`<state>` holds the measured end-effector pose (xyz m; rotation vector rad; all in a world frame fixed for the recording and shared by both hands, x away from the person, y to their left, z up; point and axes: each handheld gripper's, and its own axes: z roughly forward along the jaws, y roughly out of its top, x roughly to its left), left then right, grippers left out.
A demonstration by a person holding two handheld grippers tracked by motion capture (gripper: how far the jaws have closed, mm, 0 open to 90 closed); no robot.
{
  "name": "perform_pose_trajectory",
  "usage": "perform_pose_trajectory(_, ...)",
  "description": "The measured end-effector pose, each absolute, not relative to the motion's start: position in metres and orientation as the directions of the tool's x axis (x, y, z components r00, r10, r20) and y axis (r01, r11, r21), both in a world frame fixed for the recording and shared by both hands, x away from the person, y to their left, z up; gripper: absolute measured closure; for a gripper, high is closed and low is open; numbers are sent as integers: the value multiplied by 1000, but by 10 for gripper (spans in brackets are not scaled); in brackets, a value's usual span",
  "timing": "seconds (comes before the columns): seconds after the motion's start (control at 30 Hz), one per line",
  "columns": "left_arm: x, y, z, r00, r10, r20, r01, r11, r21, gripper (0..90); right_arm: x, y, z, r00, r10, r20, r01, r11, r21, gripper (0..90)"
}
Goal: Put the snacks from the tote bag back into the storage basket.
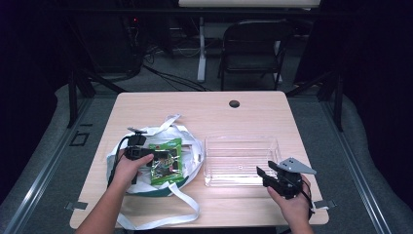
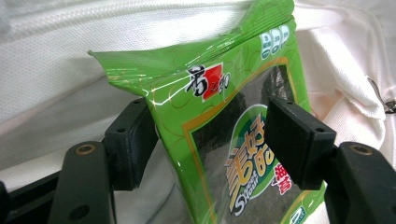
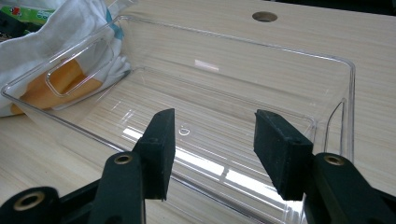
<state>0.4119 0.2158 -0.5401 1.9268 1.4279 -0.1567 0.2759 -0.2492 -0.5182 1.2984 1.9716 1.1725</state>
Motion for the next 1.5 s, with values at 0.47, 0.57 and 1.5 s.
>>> perform_pose_trajectory(0.47, 413, 216, -544, 392, 756, -525, 869, -117, 481, 398, 276, -248, -518, -423, 905, 46, 467, 175, 867, 488)
perform_pose_trajectory(0.57, 413, 218, -543, 393, 750, -532, 870, -116, 478, 417, 275, -249, -518, -425, 904, 44, 468, 178, 866, 488)
perform_pose_trajectory(1.5, 402, 224, -528, 473, 691, -547, 834, -150, 531, 531, 275, -249, -519, -421, 906, 41, 466, 178, 866, 488)
